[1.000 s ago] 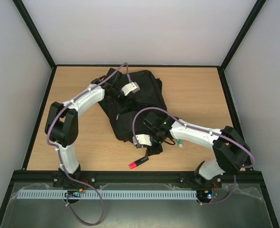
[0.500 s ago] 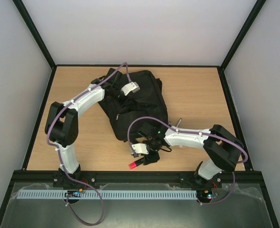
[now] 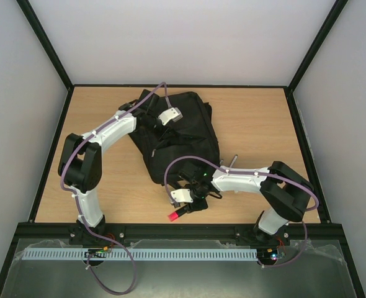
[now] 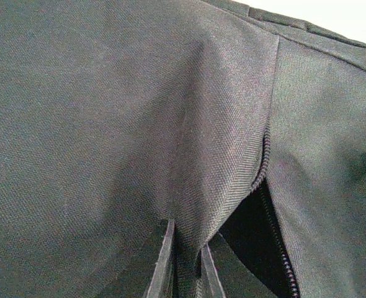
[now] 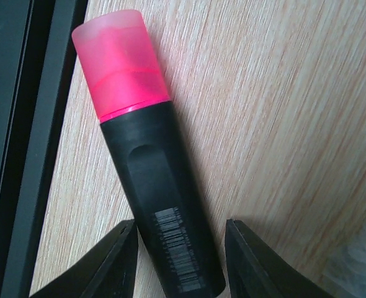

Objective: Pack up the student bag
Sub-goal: Pick up the stationery from the center of the board.

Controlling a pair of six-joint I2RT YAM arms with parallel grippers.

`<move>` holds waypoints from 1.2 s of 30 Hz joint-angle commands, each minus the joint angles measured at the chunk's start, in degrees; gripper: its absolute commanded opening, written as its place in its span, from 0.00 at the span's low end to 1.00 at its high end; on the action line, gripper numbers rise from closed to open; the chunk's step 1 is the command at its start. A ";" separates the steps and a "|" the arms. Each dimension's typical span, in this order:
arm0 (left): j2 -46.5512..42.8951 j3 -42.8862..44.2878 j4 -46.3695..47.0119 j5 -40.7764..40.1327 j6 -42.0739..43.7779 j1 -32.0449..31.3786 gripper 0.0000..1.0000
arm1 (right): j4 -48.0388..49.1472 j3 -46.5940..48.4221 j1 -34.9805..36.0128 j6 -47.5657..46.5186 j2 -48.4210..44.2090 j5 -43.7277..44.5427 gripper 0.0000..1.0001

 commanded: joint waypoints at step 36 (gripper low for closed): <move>1.00 2.35 -9.25 0.88 3.16 -0.31 0.13 | -23.03 2.32 -11.36 0.49 -28.86 13.09 0.16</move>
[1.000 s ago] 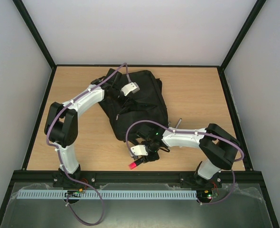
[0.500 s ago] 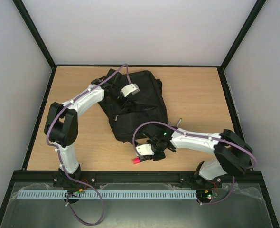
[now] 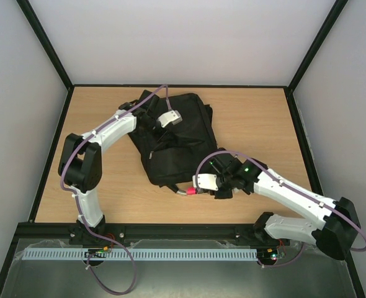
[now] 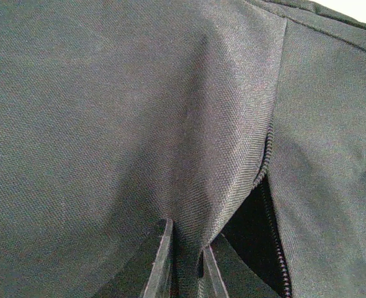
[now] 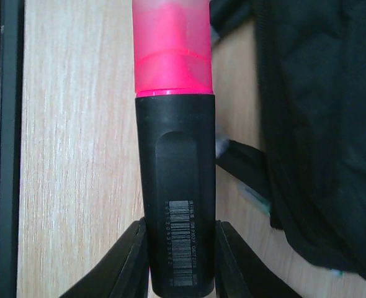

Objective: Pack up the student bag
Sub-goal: Pick up the stationery from the center of the board.

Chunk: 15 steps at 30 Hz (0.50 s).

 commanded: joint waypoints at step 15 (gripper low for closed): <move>-1.99 4.12 -3.91 1.12 -1.92 -2.96 0.13 | -5.94 20.28 -13.84 26.91 19.00 -2.52 0.17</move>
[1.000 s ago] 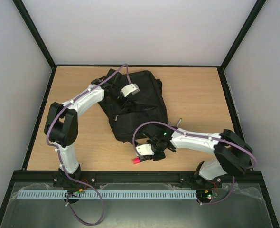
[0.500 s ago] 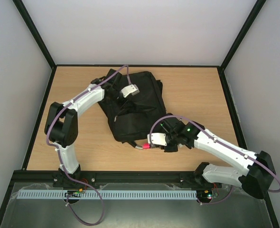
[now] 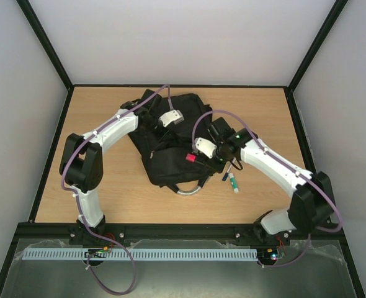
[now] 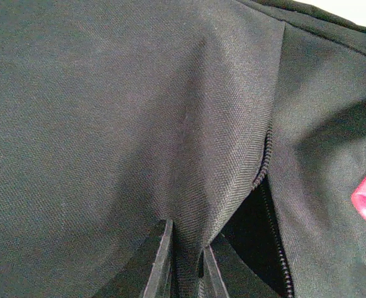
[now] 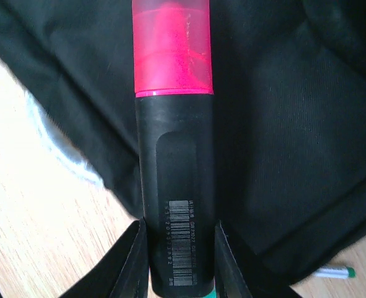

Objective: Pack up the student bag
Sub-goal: Pick up the stationery from the center of the board, then place the stationery in the student bag.

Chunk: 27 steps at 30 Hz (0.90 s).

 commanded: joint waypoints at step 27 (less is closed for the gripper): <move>-2.54 3.92 -2.61 1.90 0.82 -3.56 0.13 | 8.42 19.38 -1.58 34.65 21.98 12.48 0.12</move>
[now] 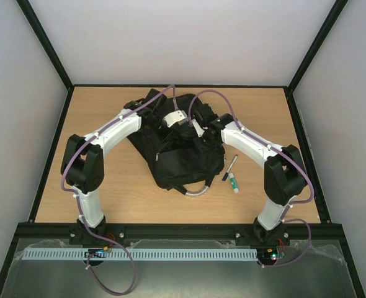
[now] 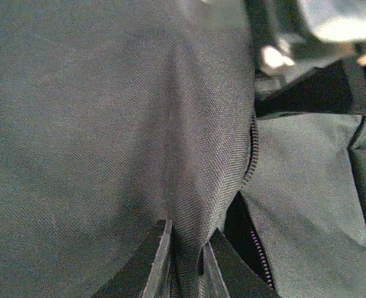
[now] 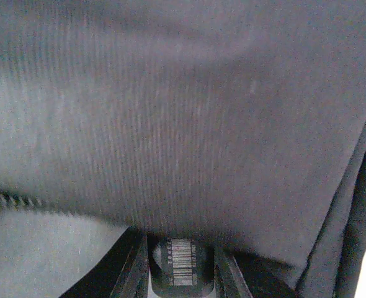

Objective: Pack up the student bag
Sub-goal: Place the stationery in the student bag.

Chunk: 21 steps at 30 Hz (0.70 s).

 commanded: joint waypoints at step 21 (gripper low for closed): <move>-2.03 2.58 -1.75 1.37 1.64 -0.54 0.15 | -0.49 -6.52 -0.40 -7.16 -8.70 -15.28 0.32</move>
